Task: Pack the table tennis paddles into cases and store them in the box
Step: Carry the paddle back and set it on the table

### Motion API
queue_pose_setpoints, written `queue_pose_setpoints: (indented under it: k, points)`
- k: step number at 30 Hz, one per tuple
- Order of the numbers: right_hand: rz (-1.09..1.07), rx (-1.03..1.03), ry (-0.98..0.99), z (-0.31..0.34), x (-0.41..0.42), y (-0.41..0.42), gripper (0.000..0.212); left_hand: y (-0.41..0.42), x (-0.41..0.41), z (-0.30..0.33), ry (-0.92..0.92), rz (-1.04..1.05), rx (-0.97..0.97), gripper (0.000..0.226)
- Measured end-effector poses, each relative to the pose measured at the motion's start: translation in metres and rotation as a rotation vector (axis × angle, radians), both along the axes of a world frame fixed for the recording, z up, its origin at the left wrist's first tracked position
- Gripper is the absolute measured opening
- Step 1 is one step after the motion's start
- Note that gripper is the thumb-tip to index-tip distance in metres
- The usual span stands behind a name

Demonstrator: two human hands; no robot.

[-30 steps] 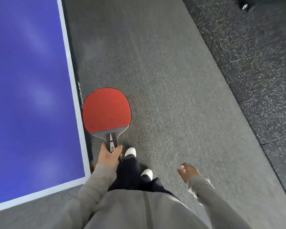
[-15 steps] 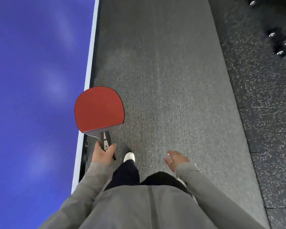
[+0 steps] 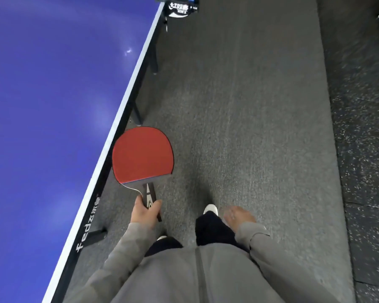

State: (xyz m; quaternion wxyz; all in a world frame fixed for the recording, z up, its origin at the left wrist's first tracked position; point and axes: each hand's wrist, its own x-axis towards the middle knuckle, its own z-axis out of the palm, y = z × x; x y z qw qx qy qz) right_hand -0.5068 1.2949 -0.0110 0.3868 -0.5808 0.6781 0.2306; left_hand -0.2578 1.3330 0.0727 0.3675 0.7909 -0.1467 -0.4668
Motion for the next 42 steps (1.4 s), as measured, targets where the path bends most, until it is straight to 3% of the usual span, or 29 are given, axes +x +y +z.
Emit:
queue_pose_setpoints:
  k: [10,22,29,34,42]
  points:
    - [-0.053,0.037,0.041,-0.002,-0.119,-0.137,0.045,-0.124,-0.082,0.008,-0.062,-0.085,0.024,0.023]
    - [0.05,0.007,0.02,0.002,-0.07,-0.365,0.049,-0.331,-0.065,-0.007,-0.036,-0.263,0.028,0.02]
    - [0.121,-0.171,-0.032,0.031,-0.041,-0.499,0.05,-0.449,-0.065,0.003,0.018,-0.244,-0.02,0.024]
    - [0.267,-0.212,0.013,0.03,-0.053,-0.577,0.049,-0.524,-0.079,0.004,0.072,-0.19,-0.037,0.024]
    - [0.406,-0.143,0.068,0.027,-0.123,-0.728,0.047,-0.658,-0.143,0.004,-0.033,-0.129,-0.028,0.023]
